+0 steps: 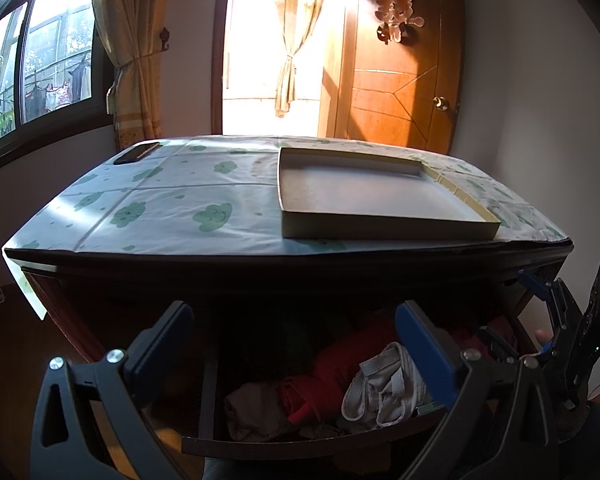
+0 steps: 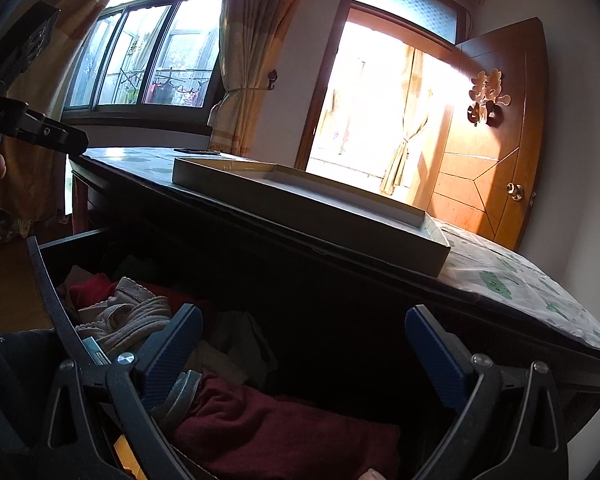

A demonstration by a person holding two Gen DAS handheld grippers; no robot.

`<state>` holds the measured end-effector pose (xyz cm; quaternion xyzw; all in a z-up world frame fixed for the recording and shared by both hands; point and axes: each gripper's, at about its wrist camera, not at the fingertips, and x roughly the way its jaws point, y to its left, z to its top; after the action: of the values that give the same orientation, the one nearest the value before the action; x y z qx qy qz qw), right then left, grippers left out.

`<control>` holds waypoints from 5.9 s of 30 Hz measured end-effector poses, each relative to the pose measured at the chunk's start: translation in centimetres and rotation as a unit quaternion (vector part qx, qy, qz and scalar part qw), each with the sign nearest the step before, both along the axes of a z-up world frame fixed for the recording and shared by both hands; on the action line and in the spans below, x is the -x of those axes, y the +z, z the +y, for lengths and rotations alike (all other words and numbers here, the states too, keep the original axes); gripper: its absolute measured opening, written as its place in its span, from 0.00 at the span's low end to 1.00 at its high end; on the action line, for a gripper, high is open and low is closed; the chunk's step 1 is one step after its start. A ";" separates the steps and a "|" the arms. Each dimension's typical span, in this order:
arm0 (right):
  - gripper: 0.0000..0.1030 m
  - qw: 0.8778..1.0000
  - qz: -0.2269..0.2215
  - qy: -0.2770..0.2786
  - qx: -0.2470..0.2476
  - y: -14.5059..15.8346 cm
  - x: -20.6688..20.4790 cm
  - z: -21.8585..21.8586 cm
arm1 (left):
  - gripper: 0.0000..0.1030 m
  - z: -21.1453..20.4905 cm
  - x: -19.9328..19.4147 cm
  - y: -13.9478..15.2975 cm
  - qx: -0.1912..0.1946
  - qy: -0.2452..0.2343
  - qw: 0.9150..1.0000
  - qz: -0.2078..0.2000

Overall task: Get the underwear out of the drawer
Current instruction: 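Lower both tools into the open drawer toward the clothes, then grasp the red-and-grey sock with the right tool while the left tool grasps the beige sock, then lift both socks out of the drawer with both tools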

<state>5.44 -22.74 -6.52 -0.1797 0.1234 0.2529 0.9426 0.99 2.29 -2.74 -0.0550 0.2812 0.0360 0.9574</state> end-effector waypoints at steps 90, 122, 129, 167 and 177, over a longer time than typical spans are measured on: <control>0.75 0.875 0.376 0.188 0.241 -1.9 -3.8 0.3 | 1.00 -1.6 -3.3 -5.4 -0.013 -0.102 0.981 0.164; 0.24 0.939 0.342 0.043 -0.017 1.3 -3.5 -5.6 | 0.64 -7.4 -4.6 -7.1 -0.023 -0.201 0.959 0.197; 0.24 0.939 0.339 0.042 -0.028 0.7 -3.6 -5.2 | 0.60 -9.9 -5.4 -8.2 0.012 -0.235 0.941 0.242; 0.24 0.947 0.285 0.011 -0.150 1.2 -0.5 -8.1 | 0.23 -7.7 -0.8 -4.1 0.035 -0.224 0.970 0.088; 0.24 0.948 0.275 0.010 -0.161 1.4 0.2 -9.0 | 0.23 -6.8 -0.5 -3.1 0.029 -0.204 0.977 0.055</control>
<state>5.25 -31.71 -5.10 0.0494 0.3334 0.3182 0.8861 1.54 -4.51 -5.88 -0.0217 0.3399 -0.1655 0.9255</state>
